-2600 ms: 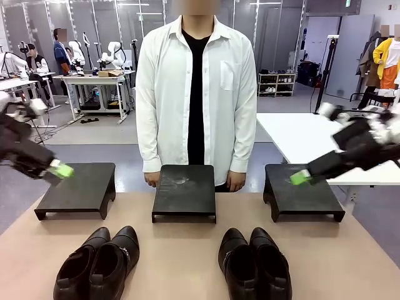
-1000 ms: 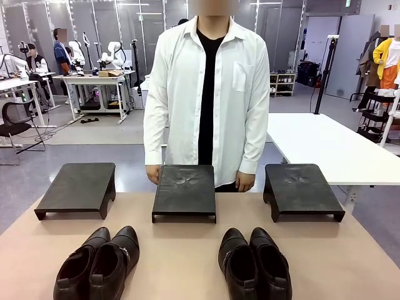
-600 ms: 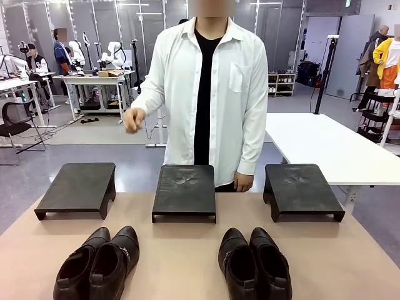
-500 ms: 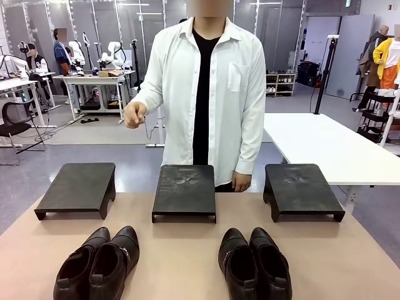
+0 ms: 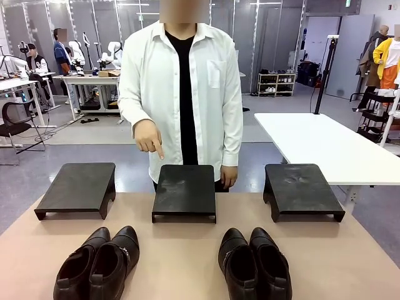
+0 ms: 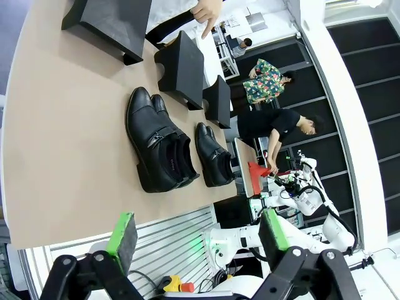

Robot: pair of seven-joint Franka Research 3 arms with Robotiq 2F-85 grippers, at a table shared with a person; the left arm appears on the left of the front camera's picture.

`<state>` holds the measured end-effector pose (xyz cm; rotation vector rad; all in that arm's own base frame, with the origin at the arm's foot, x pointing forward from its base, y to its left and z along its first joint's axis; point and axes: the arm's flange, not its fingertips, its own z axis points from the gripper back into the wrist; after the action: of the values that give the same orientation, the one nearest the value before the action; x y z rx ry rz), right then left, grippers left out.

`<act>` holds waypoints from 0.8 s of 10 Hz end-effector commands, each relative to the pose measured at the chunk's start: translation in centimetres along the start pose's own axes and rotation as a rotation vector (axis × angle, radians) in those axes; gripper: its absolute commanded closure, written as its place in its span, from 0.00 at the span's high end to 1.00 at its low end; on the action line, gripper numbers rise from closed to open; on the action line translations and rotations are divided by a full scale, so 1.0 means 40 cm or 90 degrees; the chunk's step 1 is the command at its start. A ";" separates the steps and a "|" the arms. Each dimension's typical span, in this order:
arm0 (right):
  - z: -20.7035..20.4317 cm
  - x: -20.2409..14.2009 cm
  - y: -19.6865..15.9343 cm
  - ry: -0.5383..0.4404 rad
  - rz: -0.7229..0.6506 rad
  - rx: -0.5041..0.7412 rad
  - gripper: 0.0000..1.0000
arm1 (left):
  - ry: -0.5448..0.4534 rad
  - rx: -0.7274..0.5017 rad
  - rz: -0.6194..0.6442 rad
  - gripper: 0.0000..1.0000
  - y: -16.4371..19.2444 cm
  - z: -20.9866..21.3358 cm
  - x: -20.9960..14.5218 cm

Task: Place the shoes on the stand as instructed by the person.
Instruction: Pick up one pair of Shoes and place it on the Shoes Stand indicated by the person.

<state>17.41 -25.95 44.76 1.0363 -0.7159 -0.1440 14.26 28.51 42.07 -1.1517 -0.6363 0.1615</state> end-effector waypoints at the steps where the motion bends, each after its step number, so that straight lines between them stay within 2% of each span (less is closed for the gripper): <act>1: 0.005 0.002 0.002 -0.003 0.014 0.005 1.00 | -0.003 -0.010 -0.011 1.00 -0.002 0.006 -0.005; 8: 0.005 0.002 0.002 -0.003 0.014 0.005 1.00 | -0.003 -0.010 -0.011 1.00 -0.002 0.006 -0.005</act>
<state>17.34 -25.98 44.77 1.0349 -0.7183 -0.1433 14.26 28.50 42.07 -1.1523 -0.6360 0.1607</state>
